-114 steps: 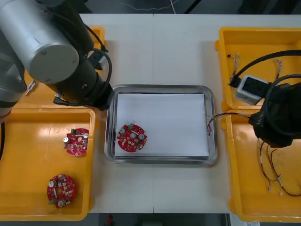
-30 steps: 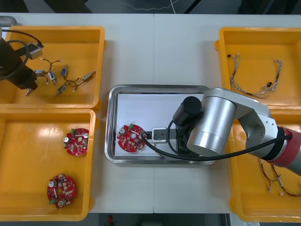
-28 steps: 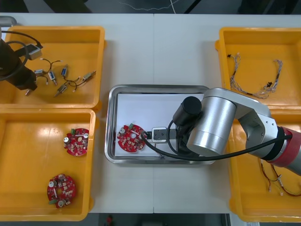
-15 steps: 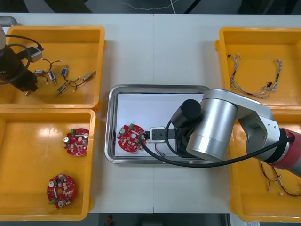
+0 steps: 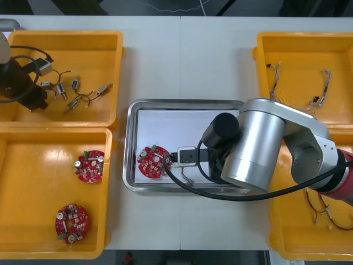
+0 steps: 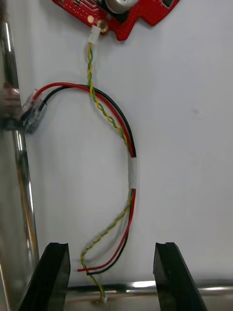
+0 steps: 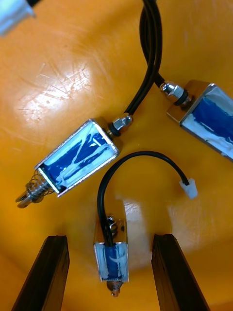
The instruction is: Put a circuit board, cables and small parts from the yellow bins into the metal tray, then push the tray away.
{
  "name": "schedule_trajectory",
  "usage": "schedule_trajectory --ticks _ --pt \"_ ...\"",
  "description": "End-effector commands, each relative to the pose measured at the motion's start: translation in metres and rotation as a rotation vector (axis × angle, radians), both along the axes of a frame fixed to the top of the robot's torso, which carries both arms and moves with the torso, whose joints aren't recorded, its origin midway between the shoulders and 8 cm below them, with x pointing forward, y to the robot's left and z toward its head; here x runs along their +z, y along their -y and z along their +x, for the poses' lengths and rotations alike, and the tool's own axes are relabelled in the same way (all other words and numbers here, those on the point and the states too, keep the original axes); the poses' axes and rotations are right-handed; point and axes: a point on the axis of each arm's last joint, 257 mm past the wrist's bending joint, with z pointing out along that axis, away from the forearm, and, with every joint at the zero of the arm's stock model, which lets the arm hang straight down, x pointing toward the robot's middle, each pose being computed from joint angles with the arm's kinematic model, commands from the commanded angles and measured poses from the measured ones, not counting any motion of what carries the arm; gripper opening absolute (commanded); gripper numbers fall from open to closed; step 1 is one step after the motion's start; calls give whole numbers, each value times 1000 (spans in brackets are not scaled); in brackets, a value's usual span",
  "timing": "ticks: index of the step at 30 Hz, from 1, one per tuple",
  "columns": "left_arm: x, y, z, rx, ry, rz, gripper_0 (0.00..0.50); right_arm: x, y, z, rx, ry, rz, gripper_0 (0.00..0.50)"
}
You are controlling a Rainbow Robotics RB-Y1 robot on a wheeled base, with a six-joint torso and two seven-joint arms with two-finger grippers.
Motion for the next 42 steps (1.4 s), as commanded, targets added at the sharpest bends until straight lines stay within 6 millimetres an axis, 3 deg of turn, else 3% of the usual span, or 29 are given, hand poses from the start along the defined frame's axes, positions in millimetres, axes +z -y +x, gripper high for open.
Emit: schedule_trajectory --ticks 1,3,5,7,14,20,30,36,42 --pt "21 20 19 -20 47 -18 500 38 -8 2 -18 41 48 500" --pt "19 21 19 -22 47 -19 498 46 -1 0 -46 39 37 500" --pt "16 20 19 -21 51 -19 370 51 5 -3 -70 32 24 500" --pt "13 20 20 -22 57 -19 3 56 15 -6 -110 19 5 500" --pt "14 18 18 -21 53 -19 1 85 14 2 -160 50 111 500" --pt "26 14 15 -20 48 -4 0 111 34 10 -237 40 223 500" --pt "73 23 -1 19 27 -60 1 148 110 22 -426 51 359 500" --pt "96 47 -10 73 22 -75 1 167 156 28 -543 104 403 500" --pt "106 75 -22 129 21 -88 1 181 196 38 -675 172 434 500"
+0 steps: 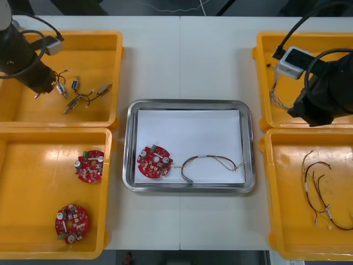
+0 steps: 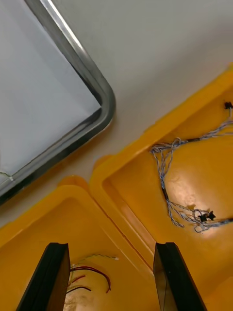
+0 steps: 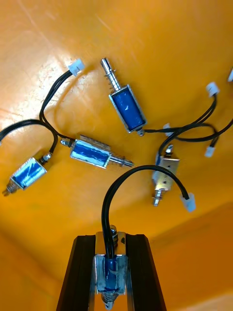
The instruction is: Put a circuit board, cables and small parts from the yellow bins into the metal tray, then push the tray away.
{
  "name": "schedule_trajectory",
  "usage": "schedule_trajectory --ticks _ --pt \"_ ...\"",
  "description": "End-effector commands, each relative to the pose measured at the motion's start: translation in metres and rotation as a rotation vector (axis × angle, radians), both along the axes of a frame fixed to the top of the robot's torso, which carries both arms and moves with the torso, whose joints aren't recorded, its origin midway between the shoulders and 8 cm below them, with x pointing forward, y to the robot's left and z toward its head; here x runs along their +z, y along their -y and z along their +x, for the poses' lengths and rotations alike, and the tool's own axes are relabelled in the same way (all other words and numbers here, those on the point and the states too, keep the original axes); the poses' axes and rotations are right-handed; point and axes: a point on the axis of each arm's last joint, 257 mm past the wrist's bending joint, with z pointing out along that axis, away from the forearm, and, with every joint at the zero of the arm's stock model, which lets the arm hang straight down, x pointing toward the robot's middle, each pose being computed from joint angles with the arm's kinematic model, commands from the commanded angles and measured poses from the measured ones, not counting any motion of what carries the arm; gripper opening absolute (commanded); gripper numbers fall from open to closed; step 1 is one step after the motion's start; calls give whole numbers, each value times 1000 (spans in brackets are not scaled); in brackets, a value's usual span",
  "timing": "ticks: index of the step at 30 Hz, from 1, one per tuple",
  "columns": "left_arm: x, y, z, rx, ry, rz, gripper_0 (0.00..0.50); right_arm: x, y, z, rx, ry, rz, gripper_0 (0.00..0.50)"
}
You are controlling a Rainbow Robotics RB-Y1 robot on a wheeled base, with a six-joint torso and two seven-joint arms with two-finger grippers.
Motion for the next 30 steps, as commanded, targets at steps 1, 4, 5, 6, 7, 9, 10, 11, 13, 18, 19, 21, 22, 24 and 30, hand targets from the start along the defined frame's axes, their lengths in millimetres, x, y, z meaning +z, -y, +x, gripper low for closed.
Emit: schedule_trajectory --ticks 1,4,5,6,7,9,10,11,13,18,19,21,22,24,30 --pt "36 10 0 138 71 -21 0 18 41 5 -149 54 22 500" --pt "33 29 -8 178 80 -33 2 22 62 11 -223 58 49 500" --pt "34 37 -10 187 83 -40 0 22 71 13 -256 55 61 500" --pt "36 48 -13 193 88 -47 1 23 80 15 -289 54 77 500" --pt "36 51 -15 202 86 -50 2 23 84 16 -305 53 82 500" --pt "39 72 -24 225 85 -67 1 22 100 18 -358 42 112 500" --pt "41 81 -28 235 83 -73 1 21 104 20 -376 35 127 500" --pt "42 86 -30 241 86 -79 2 20 108 21 -389 29 134 500" --pt "43 106 -39 259 79 -99 2 21 120 25 -438 21 158 500" --pt "50 146 -45 263 103 -164 2 28 142 34 -531 27 187 500" --pt "53 157 -47 262 112 -184 2 31 148 36 -553 33 191 500" --pt "52 171 -49 268 118 -202 2 32 156 38 -587 34 197 500" --pt "50 180 -52 270 119 -207 1 33 159 41 -606 31 204 500" --pt "47 190 -55 276 125 -202 1 33 162 45 -629 20 220 500" --pt "23 216 -65 305 118 -168 3 34 163 58 -727 -30 337 500"
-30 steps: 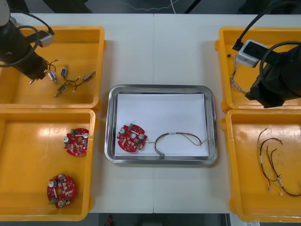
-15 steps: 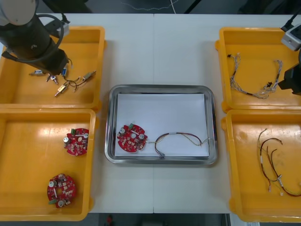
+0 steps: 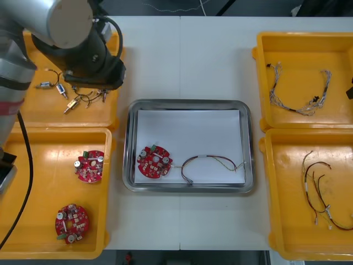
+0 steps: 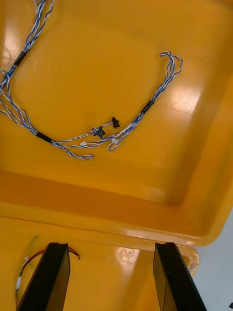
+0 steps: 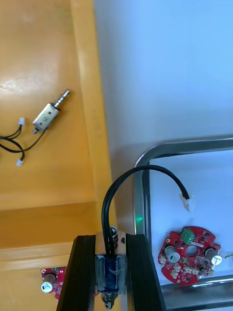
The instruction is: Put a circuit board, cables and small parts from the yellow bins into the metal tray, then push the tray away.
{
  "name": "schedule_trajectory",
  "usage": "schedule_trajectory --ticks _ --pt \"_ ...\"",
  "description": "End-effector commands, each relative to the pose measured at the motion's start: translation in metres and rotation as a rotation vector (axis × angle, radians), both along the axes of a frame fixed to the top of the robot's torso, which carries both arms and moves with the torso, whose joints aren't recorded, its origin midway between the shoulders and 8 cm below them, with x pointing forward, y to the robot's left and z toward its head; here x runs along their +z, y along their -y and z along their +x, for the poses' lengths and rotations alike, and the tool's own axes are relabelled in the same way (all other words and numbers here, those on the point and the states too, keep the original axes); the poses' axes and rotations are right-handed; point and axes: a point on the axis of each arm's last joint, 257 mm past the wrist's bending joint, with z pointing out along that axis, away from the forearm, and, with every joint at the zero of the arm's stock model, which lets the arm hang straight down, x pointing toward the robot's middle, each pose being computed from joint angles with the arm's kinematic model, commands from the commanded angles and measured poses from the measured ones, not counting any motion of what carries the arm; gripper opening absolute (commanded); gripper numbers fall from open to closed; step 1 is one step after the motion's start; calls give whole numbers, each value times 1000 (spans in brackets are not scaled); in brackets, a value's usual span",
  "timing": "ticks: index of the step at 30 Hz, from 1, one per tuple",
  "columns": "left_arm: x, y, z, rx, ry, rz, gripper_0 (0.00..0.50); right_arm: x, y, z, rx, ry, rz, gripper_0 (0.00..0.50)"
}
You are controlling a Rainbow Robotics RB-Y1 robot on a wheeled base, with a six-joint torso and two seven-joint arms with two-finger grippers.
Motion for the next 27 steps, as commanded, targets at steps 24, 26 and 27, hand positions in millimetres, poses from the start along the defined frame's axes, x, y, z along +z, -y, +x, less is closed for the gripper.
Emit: schedule_trajectory --ticks 24,26,27 --pt "-101 78 1 -52 52 41 1 27 20 82 -354 -17 284 500" --pt "-105 81 4 -51 57 32 1 26 19 89 -362 -6 300 500" --pt "-108 83 6 -49 58 27 2 26 18 94 -371 -1 312 500"
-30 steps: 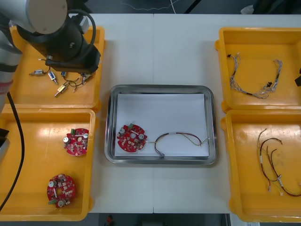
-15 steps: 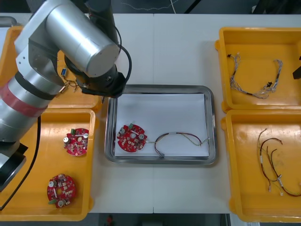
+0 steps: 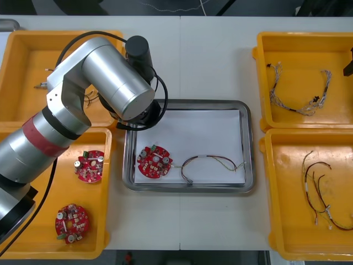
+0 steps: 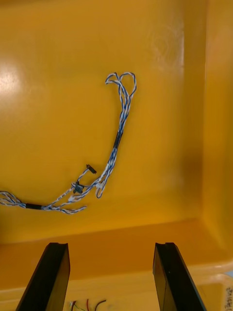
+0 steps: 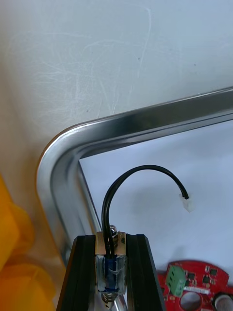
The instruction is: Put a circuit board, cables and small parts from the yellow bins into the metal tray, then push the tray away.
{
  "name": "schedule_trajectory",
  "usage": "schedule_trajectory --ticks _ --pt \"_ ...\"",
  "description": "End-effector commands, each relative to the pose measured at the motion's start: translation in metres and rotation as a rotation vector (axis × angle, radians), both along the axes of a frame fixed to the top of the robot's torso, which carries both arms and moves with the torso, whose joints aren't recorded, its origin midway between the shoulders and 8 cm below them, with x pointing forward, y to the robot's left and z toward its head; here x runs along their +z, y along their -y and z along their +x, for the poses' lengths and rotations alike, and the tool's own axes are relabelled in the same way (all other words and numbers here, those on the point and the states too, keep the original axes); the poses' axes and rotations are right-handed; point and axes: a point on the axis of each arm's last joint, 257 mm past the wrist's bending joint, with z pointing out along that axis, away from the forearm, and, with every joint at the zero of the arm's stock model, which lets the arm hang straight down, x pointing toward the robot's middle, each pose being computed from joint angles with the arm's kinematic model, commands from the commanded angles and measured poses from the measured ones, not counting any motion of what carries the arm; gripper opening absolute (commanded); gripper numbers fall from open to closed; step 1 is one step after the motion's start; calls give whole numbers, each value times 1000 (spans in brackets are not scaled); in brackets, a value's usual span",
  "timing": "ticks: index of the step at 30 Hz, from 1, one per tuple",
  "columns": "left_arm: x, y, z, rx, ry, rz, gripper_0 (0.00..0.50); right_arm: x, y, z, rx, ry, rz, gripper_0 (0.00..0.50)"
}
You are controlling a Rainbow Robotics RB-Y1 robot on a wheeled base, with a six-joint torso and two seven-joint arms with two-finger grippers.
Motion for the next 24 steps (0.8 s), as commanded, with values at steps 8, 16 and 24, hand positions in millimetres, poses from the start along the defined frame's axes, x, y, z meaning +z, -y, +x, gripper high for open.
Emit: schedule_trajectory --ticks 8,16,24 --pt "-24 30 15 56 27 -106 1 15 -11 48 -100 104 70 500" --pt "-28 34 12 54 21 -110 50 -5 -15 62 -178 129 120 500" --pt "-27 37 13 76 25 -138 500 -28 -12 59 -245 107 125 500"
